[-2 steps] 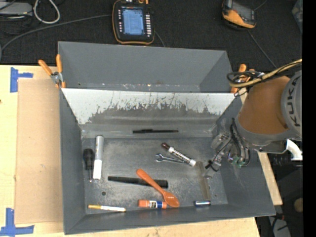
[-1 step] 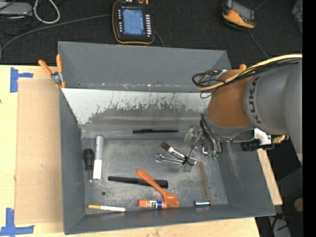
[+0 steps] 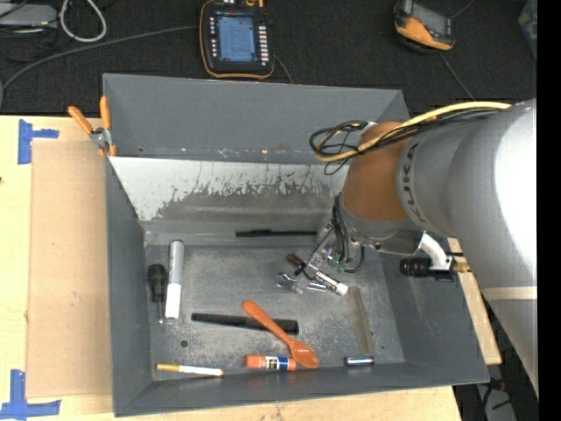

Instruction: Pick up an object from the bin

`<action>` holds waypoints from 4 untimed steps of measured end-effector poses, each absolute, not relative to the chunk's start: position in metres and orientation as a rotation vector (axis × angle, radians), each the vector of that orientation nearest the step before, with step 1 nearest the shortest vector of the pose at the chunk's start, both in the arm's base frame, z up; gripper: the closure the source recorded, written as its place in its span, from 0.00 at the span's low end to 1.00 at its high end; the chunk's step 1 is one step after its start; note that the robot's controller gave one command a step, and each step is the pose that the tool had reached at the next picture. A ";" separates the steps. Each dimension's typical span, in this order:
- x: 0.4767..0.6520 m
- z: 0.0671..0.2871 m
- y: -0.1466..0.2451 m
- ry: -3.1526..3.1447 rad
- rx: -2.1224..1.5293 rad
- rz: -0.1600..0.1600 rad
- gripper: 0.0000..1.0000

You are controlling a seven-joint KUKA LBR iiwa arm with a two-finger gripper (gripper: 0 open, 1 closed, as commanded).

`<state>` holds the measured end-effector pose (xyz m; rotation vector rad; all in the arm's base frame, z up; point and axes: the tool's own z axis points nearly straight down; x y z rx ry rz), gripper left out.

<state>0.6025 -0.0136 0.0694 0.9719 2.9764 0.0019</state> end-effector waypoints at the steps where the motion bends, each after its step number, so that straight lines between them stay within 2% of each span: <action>1: 0.593 0.070 -0.045 2.918 1.173 0.003 1.00; 2: 0.593 0.070 -0.045 2.918 1.172 0.003 1.00; 3: 0.590 0.088 -0.045 2.927 1.172 -0.001 1.00; 4: 0.591 0.116 -0.045 2.926 1.168 0.001 1.00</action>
Offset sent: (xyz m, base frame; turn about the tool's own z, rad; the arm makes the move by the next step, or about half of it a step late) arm 0.0000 0.0000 0.0000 0.0000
